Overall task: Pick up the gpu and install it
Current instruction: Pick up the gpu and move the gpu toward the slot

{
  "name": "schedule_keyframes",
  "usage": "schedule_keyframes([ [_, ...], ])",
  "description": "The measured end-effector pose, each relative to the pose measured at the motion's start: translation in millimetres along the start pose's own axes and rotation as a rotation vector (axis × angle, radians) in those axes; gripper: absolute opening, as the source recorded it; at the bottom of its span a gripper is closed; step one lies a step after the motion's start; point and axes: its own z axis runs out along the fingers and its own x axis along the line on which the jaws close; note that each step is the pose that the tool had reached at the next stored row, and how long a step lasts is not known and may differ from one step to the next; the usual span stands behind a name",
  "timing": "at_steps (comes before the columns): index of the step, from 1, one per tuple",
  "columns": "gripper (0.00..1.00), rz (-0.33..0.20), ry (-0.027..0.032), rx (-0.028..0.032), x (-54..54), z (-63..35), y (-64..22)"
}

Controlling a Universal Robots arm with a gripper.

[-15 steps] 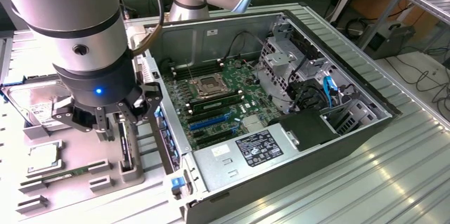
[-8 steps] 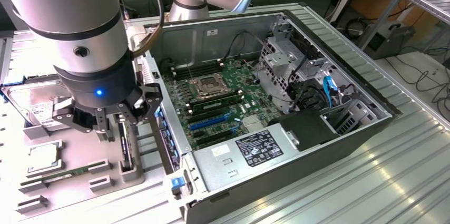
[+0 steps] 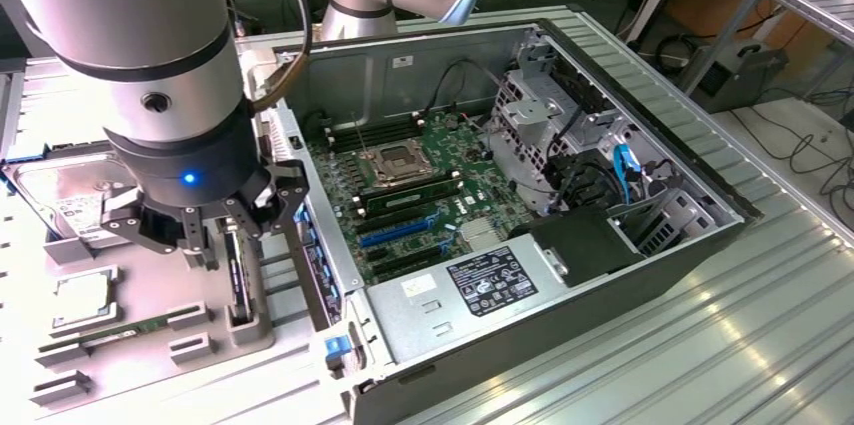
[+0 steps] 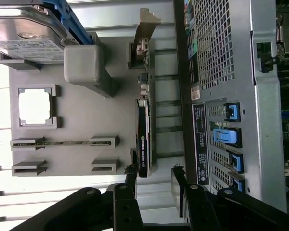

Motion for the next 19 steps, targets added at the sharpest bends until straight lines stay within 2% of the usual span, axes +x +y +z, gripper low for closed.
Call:
schedule_keyframes([
  [19, 0.42, 0.0, 0.0001, 0.0001, 0.1, 4.7, -0.2],
])
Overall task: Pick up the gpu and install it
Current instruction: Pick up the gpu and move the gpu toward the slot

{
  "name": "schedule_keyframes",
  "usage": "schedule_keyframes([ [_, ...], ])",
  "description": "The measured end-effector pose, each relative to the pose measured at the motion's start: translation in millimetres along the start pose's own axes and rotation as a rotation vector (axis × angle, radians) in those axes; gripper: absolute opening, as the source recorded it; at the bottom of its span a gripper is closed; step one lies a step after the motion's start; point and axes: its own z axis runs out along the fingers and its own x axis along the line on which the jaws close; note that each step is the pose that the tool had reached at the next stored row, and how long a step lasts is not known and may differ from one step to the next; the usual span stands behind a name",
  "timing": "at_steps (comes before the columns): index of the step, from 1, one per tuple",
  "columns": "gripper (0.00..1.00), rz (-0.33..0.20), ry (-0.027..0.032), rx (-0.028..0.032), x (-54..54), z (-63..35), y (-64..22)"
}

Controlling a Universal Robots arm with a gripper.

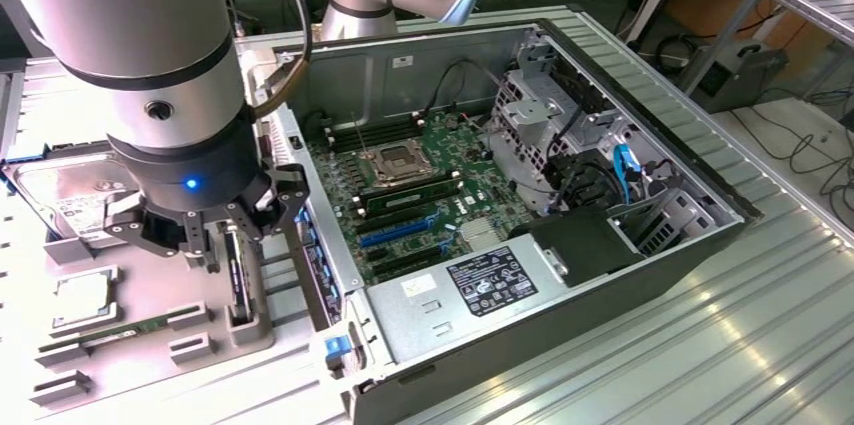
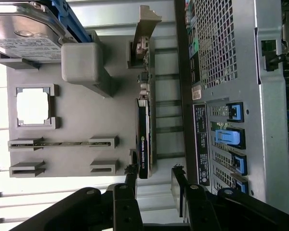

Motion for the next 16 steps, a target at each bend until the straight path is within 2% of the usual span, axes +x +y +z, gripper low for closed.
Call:
schedule_keyframes([
  [16, 0.42, 0.0, 0.0, 0.0, 0.1, 4.1, -0.2],
])
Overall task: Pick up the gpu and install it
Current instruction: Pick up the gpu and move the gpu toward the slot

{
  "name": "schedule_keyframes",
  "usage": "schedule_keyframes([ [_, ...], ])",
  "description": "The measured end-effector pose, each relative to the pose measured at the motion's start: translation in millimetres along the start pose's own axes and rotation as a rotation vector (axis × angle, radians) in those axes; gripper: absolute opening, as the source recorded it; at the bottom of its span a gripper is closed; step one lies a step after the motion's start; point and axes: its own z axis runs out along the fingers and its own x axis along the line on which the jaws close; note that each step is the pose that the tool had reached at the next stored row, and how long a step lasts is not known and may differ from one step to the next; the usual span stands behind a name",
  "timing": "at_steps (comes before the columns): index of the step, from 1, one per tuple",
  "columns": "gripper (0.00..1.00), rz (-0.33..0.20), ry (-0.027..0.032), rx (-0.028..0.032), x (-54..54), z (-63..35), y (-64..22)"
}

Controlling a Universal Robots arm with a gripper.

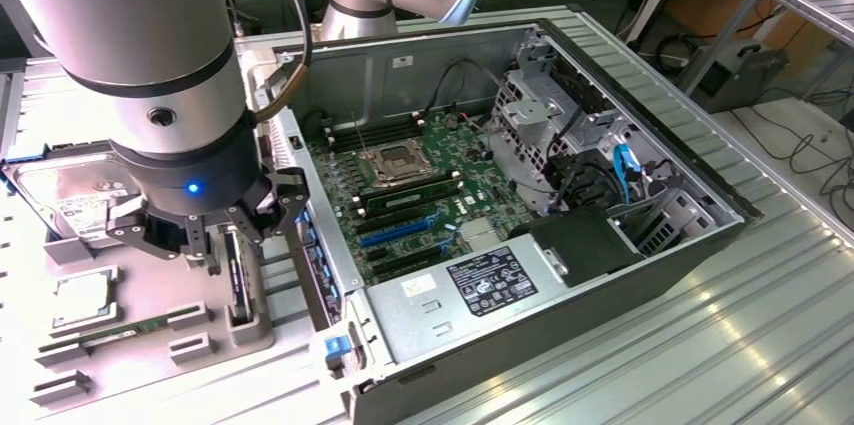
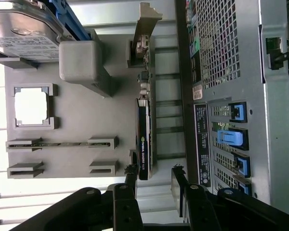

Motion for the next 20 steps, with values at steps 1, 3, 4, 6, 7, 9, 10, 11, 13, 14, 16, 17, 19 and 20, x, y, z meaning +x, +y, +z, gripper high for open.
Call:
schedule_keyframes([
  [1, 0.42, 0.0, 0.0, 0.0, 0.0, 0.3, 0.0],
  [3, 0.42, 0.0, 0.0, 0.0, 0.0, 0.7, 0.0],
  [4, 0.42, 0.0, 0.0, 0.0, 0.0, 0.9, 0.0],
  [6, 0.42, 0.0, -0.0001, 0.0, 0.0, 1.3, -0.1],
  [7, 0.42, 0.0, 0.0, 0.0, 0.0, 1.4, -0.1],
  [9, 0.42, 0.0, 0.0, 0.0, 0.0, 1.8, -0.1],
  [10, 0.42, 0.0, 0.0, 0.0, 0.0, 2.0, -0.1],
  [11, 0.42, 0.0, 0.0, 0.0, 0.1, 2.2, -0.1],
  [13, 0.42, 0.0, 0.0, 0.0, 0.1, 2.6, -0.1],
  [14, 0.42, 0.0, 0.0, 0.0, 0.1, 2.8, -0.1],
  [16, 0.42, 0.0, -0.0001, -0.0001, 0.1, 3.2, -0.1],
  [17, 0.42, 0.0, -0.0001, 0.0, 0.1, 3.4, -0.1],
  [19, 0.42, 0.0, 0.0, 0.0, 0.1, 4.2, -0.2],
  [20, 0.42, 0.0, 0.0, 0.0, 0.1, 4.4, -0.2],
])
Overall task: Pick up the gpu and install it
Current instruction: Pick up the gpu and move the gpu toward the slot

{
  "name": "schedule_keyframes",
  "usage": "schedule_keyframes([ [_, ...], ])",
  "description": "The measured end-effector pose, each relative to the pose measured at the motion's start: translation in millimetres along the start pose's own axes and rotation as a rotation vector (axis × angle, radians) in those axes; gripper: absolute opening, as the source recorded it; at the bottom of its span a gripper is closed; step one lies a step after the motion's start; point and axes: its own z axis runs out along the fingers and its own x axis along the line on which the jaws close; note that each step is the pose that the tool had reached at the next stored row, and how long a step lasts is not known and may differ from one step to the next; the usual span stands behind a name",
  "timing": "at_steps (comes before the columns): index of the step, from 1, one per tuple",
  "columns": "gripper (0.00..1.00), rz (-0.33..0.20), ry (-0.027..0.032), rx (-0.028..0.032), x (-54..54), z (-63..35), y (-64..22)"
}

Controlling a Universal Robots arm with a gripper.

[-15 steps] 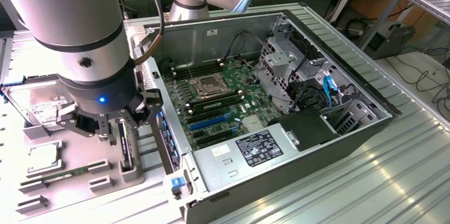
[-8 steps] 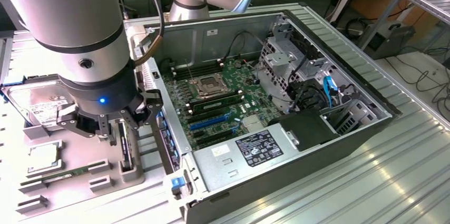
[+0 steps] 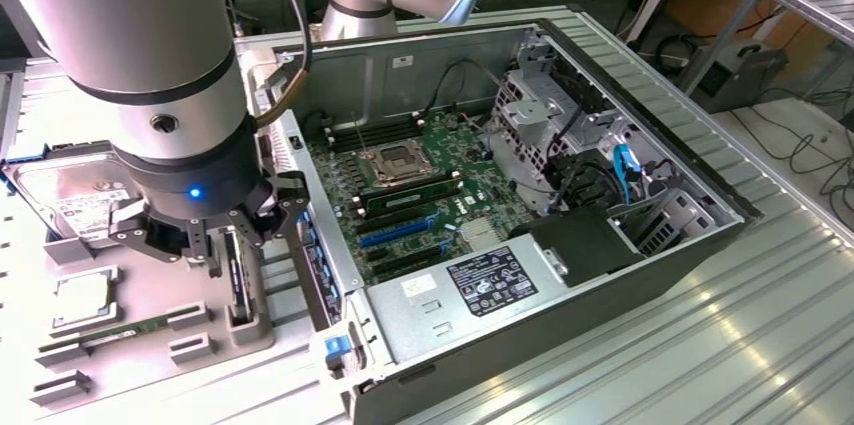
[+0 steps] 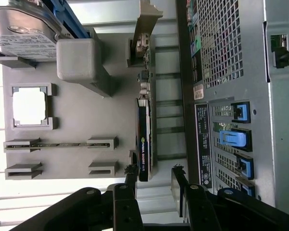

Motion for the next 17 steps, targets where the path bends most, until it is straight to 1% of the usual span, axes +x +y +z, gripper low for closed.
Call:
schedule_keyframes([
  [17, 0.42, 0.0, 0.0, 0.0, 0.2, 3.5, -0.2],
])
